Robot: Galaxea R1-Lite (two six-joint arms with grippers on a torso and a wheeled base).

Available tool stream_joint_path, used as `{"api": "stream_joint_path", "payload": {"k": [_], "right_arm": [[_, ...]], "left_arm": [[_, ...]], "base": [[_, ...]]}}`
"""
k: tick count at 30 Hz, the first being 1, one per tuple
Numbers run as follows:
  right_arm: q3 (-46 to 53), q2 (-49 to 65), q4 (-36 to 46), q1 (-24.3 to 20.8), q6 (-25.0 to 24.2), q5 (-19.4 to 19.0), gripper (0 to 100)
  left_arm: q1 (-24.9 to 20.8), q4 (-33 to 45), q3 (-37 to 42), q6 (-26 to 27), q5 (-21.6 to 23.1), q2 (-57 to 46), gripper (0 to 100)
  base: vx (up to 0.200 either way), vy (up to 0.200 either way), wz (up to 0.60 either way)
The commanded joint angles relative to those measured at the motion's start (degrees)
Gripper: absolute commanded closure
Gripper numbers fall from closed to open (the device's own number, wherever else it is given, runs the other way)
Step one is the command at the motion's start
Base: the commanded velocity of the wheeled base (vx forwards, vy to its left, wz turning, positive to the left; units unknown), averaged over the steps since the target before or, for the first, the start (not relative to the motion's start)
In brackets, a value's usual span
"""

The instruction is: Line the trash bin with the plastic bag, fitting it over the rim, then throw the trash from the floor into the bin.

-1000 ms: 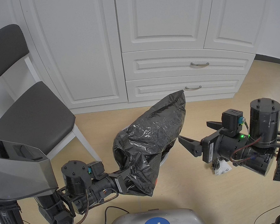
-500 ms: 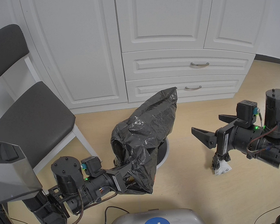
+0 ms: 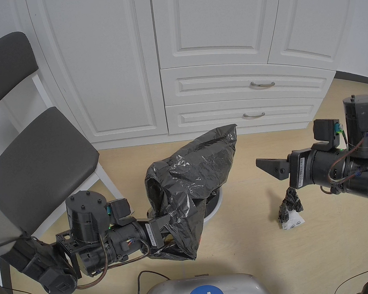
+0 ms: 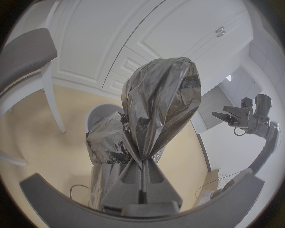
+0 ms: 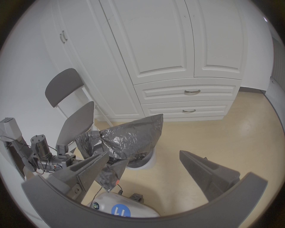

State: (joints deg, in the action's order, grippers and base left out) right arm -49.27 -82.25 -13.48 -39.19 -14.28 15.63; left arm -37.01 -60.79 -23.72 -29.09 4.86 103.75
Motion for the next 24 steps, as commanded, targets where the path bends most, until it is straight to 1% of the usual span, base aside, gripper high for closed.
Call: {"api": "stream_joint_path", "payload": {"k": [1,3,4,6,7,12,13,14,15,19,20,22,24], "right_arm": [[-3.37,-3.18,0.04,2.37,-2.42,-0.16,0],[-4.08,-4.15,-0.05,2.98,-3.30,-0.25,0],[-4.51,-4.85,-0.05,3.33,-3.83,-0.25,0],[-4.78,-5.38,-0.05,3.60,-4.36,-0.25,0],[-5.48,-6.87,-0.14,4.30,-5.41,-0.51,0],[-7.68,-10.65,-2.16,7.11,-7.43,-1.74,0],[-8.29,-12.58,-4.53,8.08,-8.31,-2.88,0],[-8.29,-12.58,-4.53,8.08,-8.31,-2.88,0],[-8.47,-14.52,-7.08,8.87,-9.02,-3.76,0],[-8.47,-17.07,-10.25,9.13,-9.10,-4.03,0],[-8.47,-18.47,-12.80,9.13,-9.37,-4.03,0],[-8.47,-19.62,-14.64,9.13,-9.63,-4.03,0],[-8.56,-22.08,-18.69,9.22,-9.89,-3.85,0]], "left_arm": [[-0.08,19.57,-11.43,-6.42,-0.65,-12.26,100],[0.18,25.29,-14.95,-8.79,-0.65,-13.05,100],[0.36,26.78,-16.44,-9.41,-0.65,-12.79,100],[0.62,26.96,-17.23,-9.67,-0.73,-12.52,100],[1.50,26.78,-18.29,-9.41,-0.47,-11.47,100],[2.73,27.57,-19.08,-8.97,-0.12,-10.85,100],[2.91,27.84,-19.08,-8.97,-0.12,-10.77,100],[2.91,27.84,-19.08,-8.97,-0.12,-10.77,100],[3.00,27.92,-18.90,-8.97,-0.12,-10.59,100],[2.91,28.01,-18.64,-8.79,-0.12,-10.68,100],[2.73,28.01,-18.46,-8.71,-0.12,-10.77,100],[2.56,28.01,-18.46,-8.62,-0.12,-10.77,100],[2.47,28.19,-18.29,-8.27,-0.03,-10.68,100]], "base": [[0.000,0.000,0.00],[0.000,0.000,0.00],[0.000,0.000,0.00],[0.000,0.000,0.00],[0.000,0.000,0.00],[0.000,0.000,0.00],[0.000,0.000,0.00],[0.000,0.000,0.00],[0.000,0.000,0.00],[0.000,0.000,0.00],[0.000,0.000,0.00],[0.000,0.000,0.00],[0.000,0.000,0.00]]}}
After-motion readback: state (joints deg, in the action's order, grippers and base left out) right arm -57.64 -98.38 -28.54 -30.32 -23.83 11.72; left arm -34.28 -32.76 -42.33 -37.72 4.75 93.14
